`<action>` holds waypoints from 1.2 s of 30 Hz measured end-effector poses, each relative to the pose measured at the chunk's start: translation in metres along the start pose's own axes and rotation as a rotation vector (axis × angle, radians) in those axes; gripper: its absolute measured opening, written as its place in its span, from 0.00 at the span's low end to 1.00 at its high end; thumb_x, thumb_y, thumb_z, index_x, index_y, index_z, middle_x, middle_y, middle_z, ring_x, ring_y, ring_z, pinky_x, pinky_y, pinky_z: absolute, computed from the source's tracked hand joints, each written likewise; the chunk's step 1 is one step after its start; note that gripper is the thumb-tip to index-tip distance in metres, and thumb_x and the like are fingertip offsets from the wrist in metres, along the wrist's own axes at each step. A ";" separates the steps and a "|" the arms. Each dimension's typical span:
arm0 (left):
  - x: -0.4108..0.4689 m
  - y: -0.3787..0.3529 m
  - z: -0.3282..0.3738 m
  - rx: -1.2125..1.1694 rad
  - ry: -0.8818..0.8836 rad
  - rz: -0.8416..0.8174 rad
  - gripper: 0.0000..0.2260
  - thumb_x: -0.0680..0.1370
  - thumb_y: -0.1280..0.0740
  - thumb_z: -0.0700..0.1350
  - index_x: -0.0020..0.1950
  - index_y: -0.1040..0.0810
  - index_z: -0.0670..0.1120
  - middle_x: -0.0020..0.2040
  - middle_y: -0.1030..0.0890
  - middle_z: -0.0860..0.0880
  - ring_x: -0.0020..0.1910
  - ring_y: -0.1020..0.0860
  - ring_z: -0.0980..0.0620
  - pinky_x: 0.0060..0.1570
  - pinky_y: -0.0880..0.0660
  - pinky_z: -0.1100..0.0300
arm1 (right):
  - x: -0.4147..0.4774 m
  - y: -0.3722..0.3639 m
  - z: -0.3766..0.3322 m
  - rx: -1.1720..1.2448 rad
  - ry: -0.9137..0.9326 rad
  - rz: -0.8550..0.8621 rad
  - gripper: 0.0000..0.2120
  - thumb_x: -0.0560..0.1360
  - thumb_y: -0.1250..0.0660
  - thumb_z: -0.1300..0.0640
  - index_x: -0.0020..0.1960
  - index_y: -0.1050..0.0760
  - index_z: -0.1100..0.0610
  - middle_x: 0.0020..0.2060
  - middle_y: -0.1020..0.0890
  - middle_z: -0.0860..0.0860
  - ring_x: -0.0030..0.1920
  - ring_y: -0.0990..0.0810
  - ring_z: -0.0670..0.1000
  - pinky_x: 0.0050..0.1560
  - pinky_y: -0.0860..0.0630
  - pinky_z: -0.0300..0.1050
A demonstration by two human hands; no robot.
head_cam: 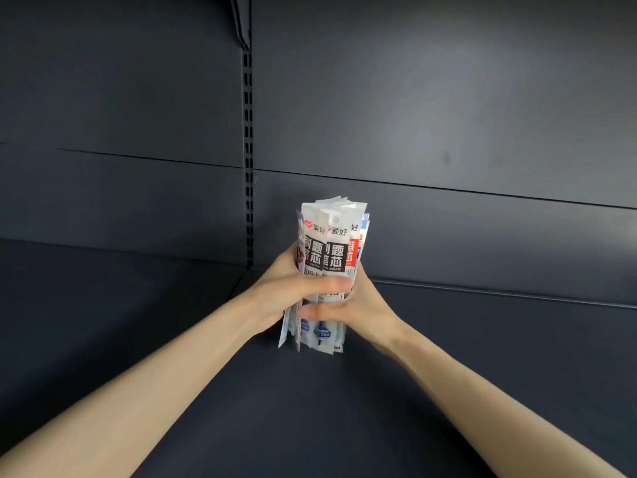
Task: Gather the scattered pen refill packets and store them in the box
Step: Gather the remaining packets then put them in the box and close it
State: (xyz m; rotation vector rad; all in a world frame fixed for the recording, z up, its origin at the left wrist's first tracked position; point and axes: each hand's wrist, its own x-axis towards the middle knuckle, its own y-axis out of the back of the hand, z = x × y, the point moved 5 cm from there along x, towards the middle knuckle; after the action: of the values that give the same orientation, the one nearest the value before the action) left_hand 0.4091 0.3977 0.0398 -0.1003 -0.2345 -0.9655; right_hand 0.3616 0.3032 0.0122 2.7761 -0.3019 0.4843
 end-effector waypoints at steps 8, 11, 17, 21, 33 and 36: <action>0.006 0.002 0.014 -0.105 -0.004 0.032 0.23 0.62 0.22 0.41 0.56 0.20 0.49 0.49 0.15 0.50 0.51 0.17 0.51 0.50 0.20 0.54 | 0.005 0.006 -0.022 0.039 0.012 0.001 0.33 0.64 0.23 0.68 0.66 0.30 0.55 0.58 0.19 0.55 0.58 0.19 0.52 0.57 0.21 0.51; 0.004 0.000 -0.008 -0.066 0.085 0.031 0.20 0.64 0.24 0.41 0.55 0.21 0.50 0.47 0.14 0.53 0.48 0.16 0.54 0.48 0.21 0.57 | -0.003 -0.003 -0.009 0.025 -0.004 -0.049 0.30 0.66 0.26 0.73 0.60 0.26 0.49 0.54 0.18 0.54 0.56 0.18 0.52 0.55 0.20 0.47; 0.004 0.006 -0.001 -0.073 0.020 0.018 0.21 0.61 0.26 0.42 0.53 0.22 0.50 0.44 0.14 0.55 0.46 0.16 0.56 0.44 0.21 0.62 | -0.001 0.000 -0.011 0.056 -0.005 0.001 0.30 0.65 0.26 0.73 0.62 0.28 0.53 0.55 0.18 0.52 0.56 0.18 0.51 0.53 0.21 0.46; 0.002 0.007 -0.014 -0.069 0.054 0.036 0.24 0.60 0.25 0.44 0.55 0.22 0.50 0.47 0.14 0.53 0.49 0.17 0.53 0.48 0.22 0.58 | -0.003 -0.009 0.003 0.047 -0.083 -0.018 0.35 0.64 0.24 0.68 0.67 0.32 0.55 0.59 0.20 0.54 0.59 0.20 0.52 0.60 0.23 0.56; 0.004 0.008 -0.017 -0.068 0.056 0.052 0.14 0.70 0.27 0.39 0.52 0.21 0.54 0.45 0.14 0.57 0.45 0.16 0.58 0.38 0.22 0.66 | -0.009 -0.008 0.001 0.053 -0.163 0.011 0.31 0.68 0.26 0.68 0.67 0.31 0.54 0.56 0.18 0.51 0.55 0.18 0.48 0.52 0.21 0.42; 0.004 -0.002 -0.007 -0.083 0.037 0.047 0.13 0.71 0.28 0.40 0.52 0.20 0.54 0.45 0.14 0.56 0.44 0.16 0.58 0.39 0.22 0.64 | -0.015 -0.002 -0.009 0.066 -0.168 0.036 0.30 0.68 0.26 0.67 0.67 0.30 0.54 0.55 0.17 0.51 0.55 0.17 0.49 0.54 0.20 0.45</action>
State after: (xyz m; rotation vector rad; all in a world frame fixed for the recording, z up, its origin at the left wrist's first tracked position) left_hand 0.4111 0.3923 0.0337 -0.1630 -0.1578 -0.9296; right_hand 0.3459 0.3105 0.0139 2.8855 -0.3805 0.2732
